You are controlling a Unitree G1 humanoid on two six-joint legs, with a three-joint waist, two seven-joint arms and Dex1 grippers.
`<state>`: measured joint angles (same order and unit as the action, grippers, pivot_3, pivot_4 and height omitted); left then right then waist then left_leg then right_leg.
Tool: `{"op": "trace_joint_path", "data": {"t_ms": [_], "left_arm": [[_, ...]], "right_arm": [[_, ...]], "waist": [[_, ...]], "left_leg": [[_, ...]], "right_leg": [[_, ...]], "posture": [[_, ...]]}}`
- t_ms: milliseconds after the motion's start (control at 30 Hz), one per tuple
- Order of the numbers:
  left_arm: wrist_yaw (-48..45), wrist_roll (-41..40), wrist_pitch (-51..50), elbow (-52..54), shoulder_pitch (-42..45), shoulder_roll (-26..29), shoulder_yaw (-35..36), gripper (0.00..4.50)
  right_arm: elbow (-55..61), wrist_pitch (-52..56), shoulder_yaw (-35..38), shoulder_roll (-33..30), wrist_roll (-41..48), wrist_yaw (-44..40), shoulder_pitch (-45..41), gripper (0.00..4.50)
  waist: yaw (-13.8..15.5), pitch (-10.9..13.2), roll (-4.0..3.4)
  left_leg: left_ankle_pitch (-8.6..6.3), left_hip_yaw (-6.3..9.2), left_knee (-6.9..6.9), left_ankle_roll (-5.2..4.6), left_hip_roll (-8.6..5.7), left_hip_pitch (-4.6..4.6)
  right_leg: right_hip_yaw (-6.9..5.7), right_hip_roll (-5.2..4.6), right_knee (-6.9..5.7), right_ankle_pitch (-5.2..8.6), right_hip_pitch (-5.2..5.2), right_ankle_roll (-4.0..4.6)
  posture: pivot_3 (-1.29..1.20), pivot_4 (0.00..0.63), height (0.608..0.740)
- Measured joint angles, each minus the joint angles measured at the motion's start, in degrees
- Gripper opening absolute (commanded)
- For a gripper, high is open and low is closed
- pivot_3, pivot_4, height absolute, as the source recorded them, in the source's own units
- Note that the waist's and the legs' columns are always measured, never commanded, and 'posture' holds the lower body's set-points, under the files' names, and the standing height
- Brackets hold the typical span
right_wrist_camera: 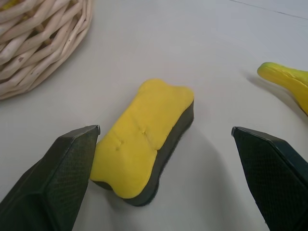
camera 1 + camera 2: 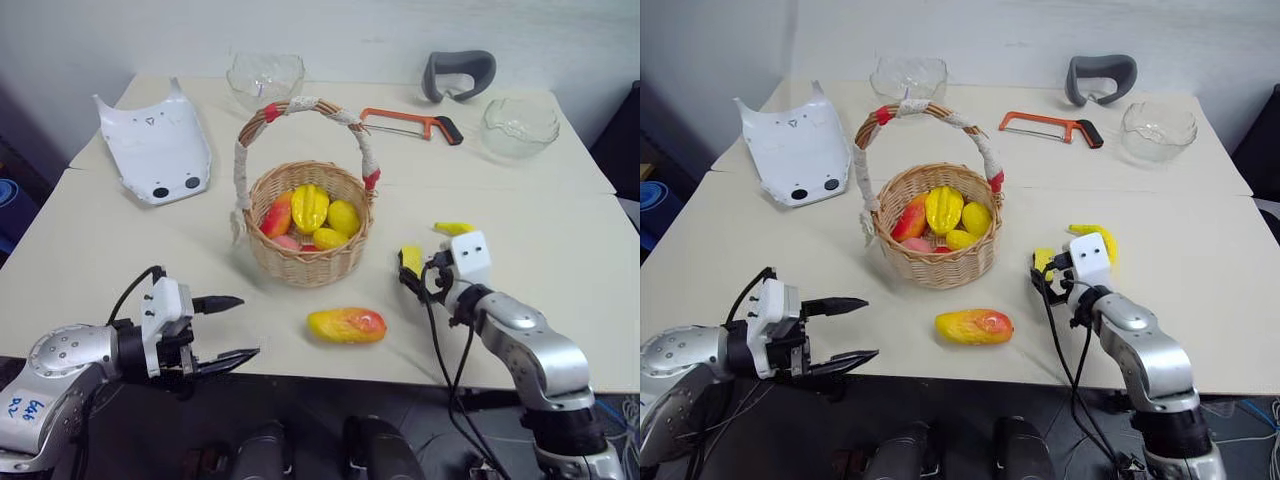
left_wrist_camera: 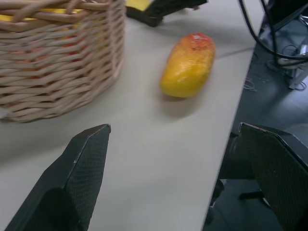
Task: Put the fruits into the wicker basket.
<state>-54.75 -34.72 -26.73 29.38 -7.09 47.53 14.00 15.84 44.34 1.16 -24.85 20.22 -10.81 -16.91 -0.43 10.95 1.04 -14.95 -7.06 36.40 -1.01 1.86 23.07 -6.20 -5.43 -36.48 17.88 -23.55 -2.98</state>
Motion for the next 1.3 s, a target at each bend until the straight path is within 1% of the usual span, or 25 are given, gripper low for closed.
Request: {"op": "trace_joint_path", "data": {"t_ms": [33, 67, 167, 233, 333, 400, 433, 633, 667, 733, 767, 833, 933, 1100, 1167, 1300], "left_arm": [[0.10, 0.00, -0.11, 0.29, 0.15, -0.02, -0.34, 4.50], [0.20, 0.00, -0.17, 0.60, 0.15, -0.11, -0.62, 4.50], [0.25, 0.01, -0.14, 1.14, 0.38, -0.38, -1.46, 4.50], [0.20, 0.02, -0.16, 1.13, 1.33, -0.38, -1.77, 4.50], [0.18, -0.01, -0.18, 1.07, 3.24, -0.39, -1.87, 4.50], [0.04, -0.01, -0.24, 0.74, 4.84, -0.57, -2.56, 4.50], [-0.03, -0.01, -0.24, 0.60, 5.11, -0.61, -2.81, 4.50], [-1.10, 0.07, -0.29, -1.31, 7.08, -0.84, -4.49, 4.50], [-1.38, 0.11, -0.27, -1.54, 7.31, -0.84, -4.66, 4.50], [-1.65, 0.14, -0.25, -2.35, 7.90, -0.84, -4.99, 4.50], [-1.74, 0.16, -0.23, -2.85, 8.01, -0.84, -4.99, 4.50], [-1.89, 0.22, -0.23, -3.18, 8.05, -0.82, -5.00, 4.50], [-2.19, 0.32, -0.12, -3.22, 8.39, -0.77, -5.04, 4.50], [-2.31, 0.62, -0.03, -3.33, 9.47, -0.85, -5.55, 4.50], [-2.26, 0.70, -0.06, -3.37, 9.79, -0.90, -5.78, 4.50], [-1.63, 0.94, -0.05, -3.39, 10.56, -1.20, -5.92, 4.50]], "right_arm": [[-1.14, 0.91, -0.48, 0.56, -0.08, 0.04, -1.12, 4.49], [-2.38, 1.70, -1.18, 0.67, -0.24, -0.21, -1.71, 4.49], [-3.91, 3.86, -1.03, 1.53, -0.46, -0.83, -3.06, 3.87], [-3.98, 6.26, 0.43, 2.84, 0.32, -0.81, -4.28, 3.19], [-3.92, 7.05, 1.56, 3.62, 1.09, -1.44, -4.66, 2.15], [-3.11, 6.86, 1.34, 2.56, 1.45, -4.14, -3.81, 1.46], [-2.60, 6.80, 1.27, 2.03, 1.64, -5.13, -3.36, 1.22], [3.10, 2.82, -0.57, -6.38, 1.95, -16.07, 2.70, 1.22], [4.23, 3.22, -0.71, -7.53, 2.13, -17.33, 2.95, 1.39], [5.26, 4.17, -0.65, -8.64, 2.76, -18.27, 2.55, 1.82], [5.68, 4.62, -0.70, -9.19, 2.95, -18.76, 2.06, 2.12], [5.52, 4.03, -1.10, -11.11, 2.48, -20.36, 0.01, 2.78], [1.70, -2.07, -3.83, -14.22, -0.81, -24.33, -6.16, 3.80], [-14.36, -13.61, -12.22, -15.37, -7.47, -34.40, -17.84, 3.80], [-21.11, -16.87, -14.71, -14.61, -9.33, -37.87, -21.63, 3.80], [-33.54, -23.57, -18.53, -12.32, -13.25, -43.96, -28.71, 3.80]], "waist": [[0.01, 0.00, 0.00], [0.05, 0.00, 0.00], [0.11, -0.02, 0.02], [-0.01, -0.02, 0.03], [-0.34, -0.02, 0.03], [-0.41, -0.02, 0.03], [-0.41, -0.02, 0.03], [-0.42, -0.02, 0.03], [-0.53, -0.02, 0.03], [-0.67, -0.02, 0.03], [-0.78, -0.02, 0.03], [-1.03, -0.01, 0.03], [-1.25, -0.01, 0.04], [-1.15, 0.00, 0.05], [-1.15, 0.00, 0.05], [-1.18, 0.00, 0.05]], "left_leg": [[-0.01, 0.01, -0.01, -0.25, 0.00, 0.00], [0.03, 0.03, -0.01, -0.29, 0.00, -0.02], [0.09, 0.04, -0.04, -0.23, 0.01, -0.05], [0.14, 0.05, -0.08, -0.25, 0.02, -0.04], [0.18, 0.05, -0.22, -0.20, 0.01, -0.03], [0.19, 0.06, -0.25, -0.17, 0.01, 0.02], [0.19, 0.06, -0.25, -0.17, 0.01, 0.02], [0.15, 0.03, -0.17, -0.27, -0.02, 0.02], [0.16, 0.03, -0.17, -0.26, -0.01, 0.01], [0.17, 0.05, -0.17, -0.24, 0.00, -0.01], [0.17, 0.06, -0.18, -0.24, 0.01, -0.01], [0.18, 0.05, -0.18, -0.23, 0.00, 0.01], [0.18, 0.03, -0.18, -0.23, 0.00, 0.00], [0.22, 0.02, -0.16, -0.19, -0.02, 0.00], [0.35, 0.00, -0.13, 0.02, -0.03, 0.02], [0.36, 0.00, -0.09, 0.03, -0.02, 0.03]], "right_leg": [[0.02, -0.01, -0.01, -0.10, 0.00, 0.03], [0.02, -0.01, -0.01, -0.16, 0.01, 0.05], [0.03, -0.03, -0.03, -0.23, 0.02, 0.12], [0.02, -0.02, -0.05, -0.23, -0.02, 0.13], [-0.01, -0.01, -0.05, -0.21, -0.07, 0.15], [-0.04, 0.00, -0.04, -0.20, -0.11, 0.15], [-0.04, 0.00, -0.04, -0.20, -0.11, 0.15], [-0.03, -0.01, -0.01, -0.21, -0.08, 0.10], [-0.03, 0.00, -0.03, -0.21, -0.08, 0.10], [-0.03, 0.00, -0.05, -0.21, -0.08, 0.11], [-0.03, 0.00, -0.06, -0.21, -0.08, 0.11], [-0.03, 0.00, -0.05, -0.21, -0.09, 0.11], [-0.03, 0.01, -0.04, -0.21, -0.09, 0.11], [-0.05, 0.01, -0.04, -0.21, -0.09, 0.11], [-0.05, 0.00, -0.04, -0.21, -0.10, 0.11], [-0.06, 0.00, -0.05, -0.21, -0.09, 0.11]], "posture": [[0.00, 0.150, 0.740], [0.00, 0.150, 0.740], [0.00, 0.150, 0.740], [0.00, 0.150, 0.740], [0.00, 0.150, 0.740], [0.00, 0.150, 0.740], [0.00, 0.150, 0.740], [0.00, 0.150, 0.740], [0.00, 0.150, 0.740], [0.00, 0.150, 0.740], [0.00, 0.150, 0.740], [0.00, 0.150, 0.740], [0.00, 0.150, 0.740], [0.00, 0.150, 0.740], [0.00, 0.150, 0.740], [0.00, 0.150, 0.740]]}}
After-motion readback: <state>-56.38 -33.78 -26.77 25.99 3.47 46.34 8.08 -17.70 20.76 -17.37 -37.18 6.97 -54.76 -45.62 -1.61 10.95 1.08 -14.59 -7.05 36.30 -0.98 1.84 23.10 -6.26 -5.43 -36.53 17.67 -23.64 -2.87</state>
